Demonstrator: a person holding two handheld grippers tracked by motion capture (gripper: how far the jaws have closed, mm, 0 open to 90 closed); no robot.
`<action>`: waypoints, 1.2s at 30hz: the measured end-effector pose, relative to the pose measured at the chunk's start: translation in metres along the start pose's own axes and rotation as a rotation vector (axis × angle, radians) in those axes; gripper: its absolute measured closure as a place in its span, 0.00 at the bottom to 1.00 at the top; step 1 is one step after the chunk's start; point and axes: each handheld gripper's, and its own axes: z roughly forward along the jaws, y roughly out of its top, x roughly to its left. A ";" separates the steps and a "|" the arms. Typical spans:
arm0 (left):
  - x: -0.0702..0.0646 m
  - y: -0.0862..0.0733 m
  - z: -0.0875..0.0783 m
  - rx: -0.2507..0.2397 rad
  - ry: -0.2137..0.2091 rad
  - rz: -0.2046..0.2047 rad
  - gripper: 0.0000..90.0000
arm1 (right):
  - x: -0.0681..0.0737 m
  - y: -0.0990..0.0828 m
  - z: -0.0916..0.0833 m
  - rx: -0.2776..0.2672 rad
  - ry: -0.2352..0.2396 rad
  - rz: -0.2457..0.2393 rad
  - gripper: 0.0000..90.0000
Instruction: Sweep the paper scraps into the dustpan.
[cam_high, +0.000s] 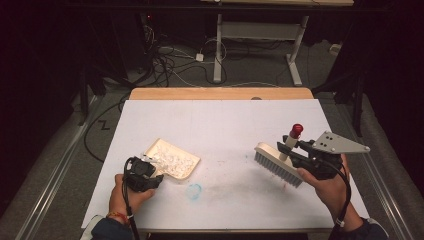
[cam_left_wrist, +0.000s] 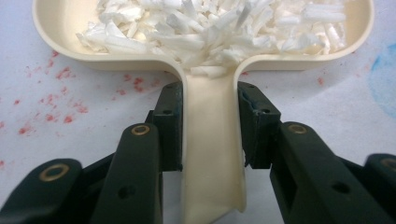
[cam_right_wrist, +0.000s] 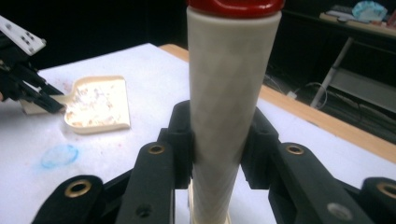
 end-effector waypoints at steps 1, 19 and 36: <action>0.001 0.000 0.000 -0.003 0.000 -0.004 0.70 | -0.001 -0.002 0.000 0.010 -0.002 0.000 0.78; 0.015 -0.002 0.000 -0.027 0.044 -0.071 0.69 | -0.009 -0.006 -0.007 0.039 0.011 0.004 0.77; 0.022 0.000 0.003 -0.067 0.063 -0.130 0.67 | -0.018 -0.004 -0.019 0.062 0.086 0.016 0.77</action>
